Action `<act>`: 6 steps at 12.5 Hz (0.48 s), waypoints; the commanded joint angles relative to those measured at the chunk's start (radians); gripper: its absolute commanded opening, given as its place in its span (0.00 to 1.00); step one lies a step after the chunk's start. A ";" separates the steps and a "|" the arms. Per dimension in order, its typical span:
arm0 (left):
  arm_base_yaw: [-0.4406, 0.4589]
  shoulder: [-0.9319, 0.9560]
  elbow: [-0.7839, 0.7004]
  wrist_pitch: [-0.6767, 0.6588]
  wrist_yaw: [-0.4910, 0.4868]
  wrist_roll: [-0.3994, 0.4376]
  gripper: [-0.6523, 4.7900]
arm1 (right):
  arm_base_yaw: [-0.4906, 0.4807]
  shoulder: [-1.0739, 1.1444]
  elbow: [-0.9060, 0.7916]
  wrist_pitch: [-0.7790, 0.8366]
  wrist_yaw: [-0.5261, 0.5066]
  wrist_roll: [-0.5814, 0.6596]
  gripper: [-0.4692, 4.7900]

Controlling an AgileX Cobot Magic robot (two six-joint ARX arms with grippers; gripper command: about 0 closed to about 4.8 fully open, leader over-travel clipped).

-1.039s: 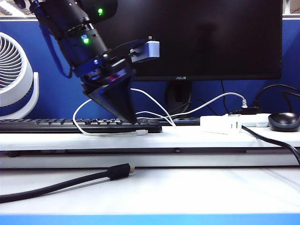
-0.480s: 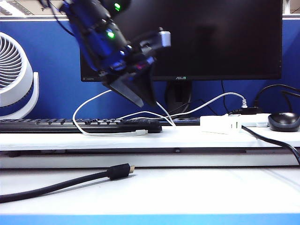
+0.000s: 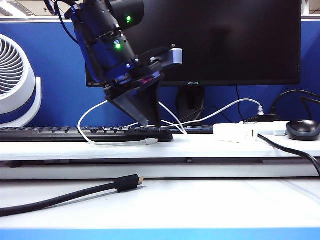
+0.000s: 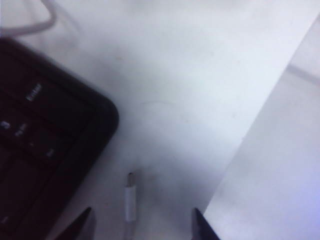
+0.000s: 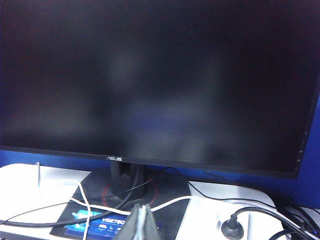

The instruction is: Pick up the Type-C charging cable and the charging base, insert one end of the Type-C charger into the corresponding slot on the base, and finally place the plugged-in charger back on the table.

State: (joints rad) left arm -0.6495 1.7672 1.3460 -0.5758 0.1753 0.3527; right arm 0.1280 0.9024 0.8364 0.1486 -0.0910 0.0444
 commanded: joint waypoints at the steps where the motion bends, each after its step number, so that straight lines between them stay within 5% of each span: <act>1: 0.001 0.040 0.005 -0.003 0.000 0.017 0.59 | 0.001 -0.002 0.004 0.013 -0.001 0.000 0.09; 6: 0.001 0.071 0.005 0.009 -0.011 0.018 0.56 | 0.001 -0.002 0.004 0.013 -0.001 0.000 0.09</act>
State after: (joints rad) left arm -0.6472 1.8362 1.3499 -0.5674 0.1703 0.3683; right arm 0.1280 0.9024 0.8364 0.1482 -0.0910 0.0444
